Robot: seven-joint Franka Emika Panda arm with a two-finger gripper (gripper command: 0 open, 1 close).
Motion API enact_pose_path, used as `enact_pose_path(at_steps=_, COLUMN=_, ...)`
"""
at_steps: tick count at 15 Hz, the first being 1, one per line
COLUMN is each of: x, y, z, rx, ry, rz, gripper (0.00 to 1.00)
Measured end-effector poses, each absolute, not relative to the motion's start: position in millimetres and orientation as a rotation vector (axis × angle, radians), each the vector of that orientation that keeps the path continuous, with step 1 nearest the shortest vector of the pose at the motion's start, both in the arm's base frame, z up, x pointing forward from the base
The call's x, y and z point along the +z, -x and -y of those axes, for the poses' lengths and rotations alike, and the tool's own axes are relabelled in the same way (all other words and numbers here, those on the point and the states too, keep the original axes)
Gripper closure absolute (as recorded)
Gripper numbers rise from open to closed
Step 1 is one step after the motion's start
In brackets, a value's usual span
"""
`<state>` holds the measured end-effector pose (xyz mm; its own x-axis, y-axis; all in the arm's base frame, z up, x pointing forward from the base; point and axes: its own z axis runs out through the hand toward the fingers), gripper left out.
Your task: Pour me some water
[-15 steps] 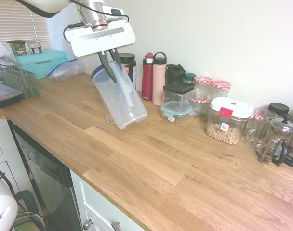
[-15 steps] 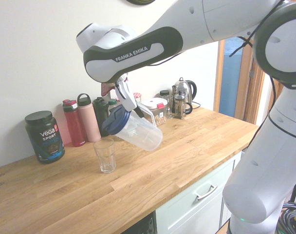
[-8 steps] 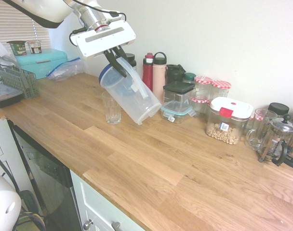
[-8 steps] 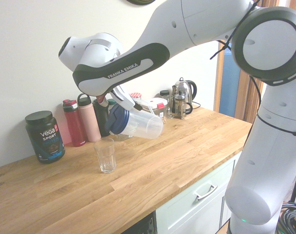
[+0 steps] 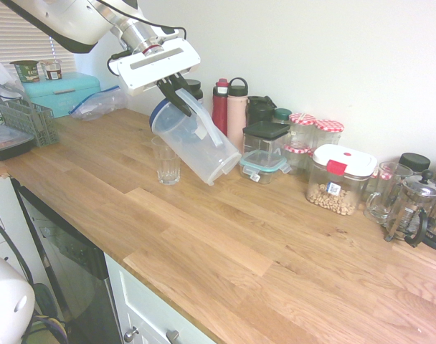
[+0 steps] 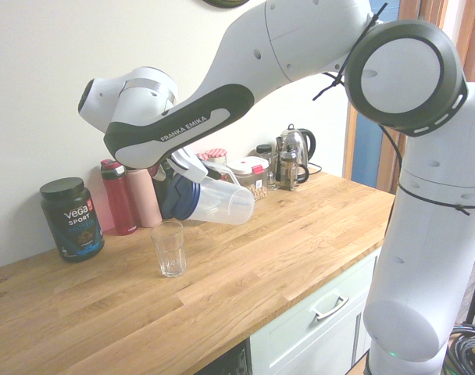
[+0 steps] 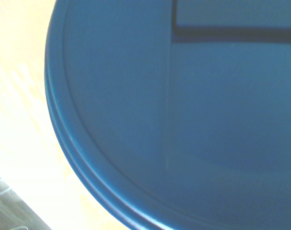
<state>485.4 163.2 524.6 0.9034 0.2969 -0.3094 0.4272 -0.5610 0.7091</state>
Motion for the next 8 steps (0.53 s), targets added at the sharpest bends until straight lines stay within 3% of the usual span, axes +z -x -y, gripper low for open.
enact_pose_path(at_steps=8, x=517.5, y=-487.2, z=-163.2, rx=-0.201, ry=-2.18, rz=-0.513, gripper=1.0)
